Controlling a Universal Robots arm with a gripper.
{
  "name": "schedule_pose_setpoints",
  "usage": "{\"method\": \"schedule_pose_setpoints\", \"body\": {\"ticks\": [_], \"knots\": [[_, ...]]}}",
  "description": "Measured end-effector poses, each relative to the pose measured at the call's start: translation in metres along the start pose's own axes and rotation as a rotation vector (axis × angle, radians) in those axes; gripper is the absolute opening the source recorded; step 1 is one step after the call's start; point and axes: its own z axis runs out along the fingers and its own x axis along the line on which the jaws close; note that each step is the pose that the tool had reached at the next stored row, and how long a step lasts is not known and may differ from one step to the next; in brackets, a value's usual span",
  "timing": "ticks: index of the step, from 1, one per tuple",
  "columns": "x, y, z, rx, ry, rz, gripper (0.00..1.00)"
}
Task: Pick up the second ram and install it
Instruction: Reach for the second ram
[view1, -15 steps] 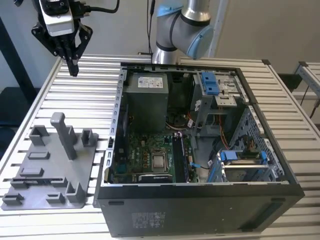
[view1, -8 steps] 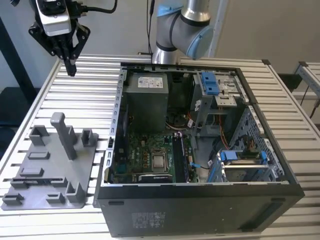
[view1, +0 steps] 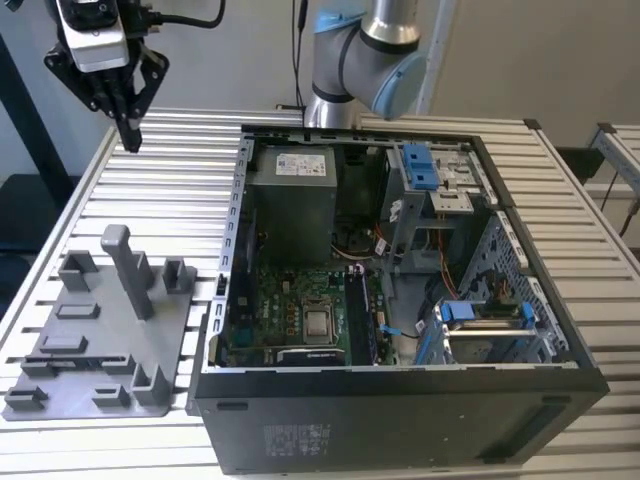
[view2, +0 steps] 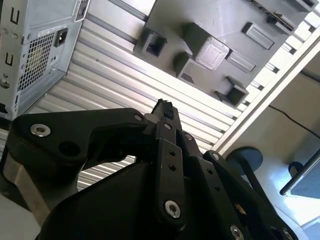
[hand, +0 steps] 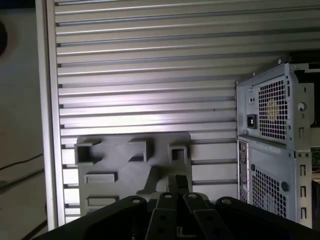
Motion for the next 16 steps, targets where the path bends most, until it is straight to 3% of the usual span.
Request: {"method": "schedule_pose_setpoints", "body": {"ticks": [16], "knots": [[0.0277, -0.0005, 0.0017, 0.0008, 0.0089, -0.008, 0.11]]}}
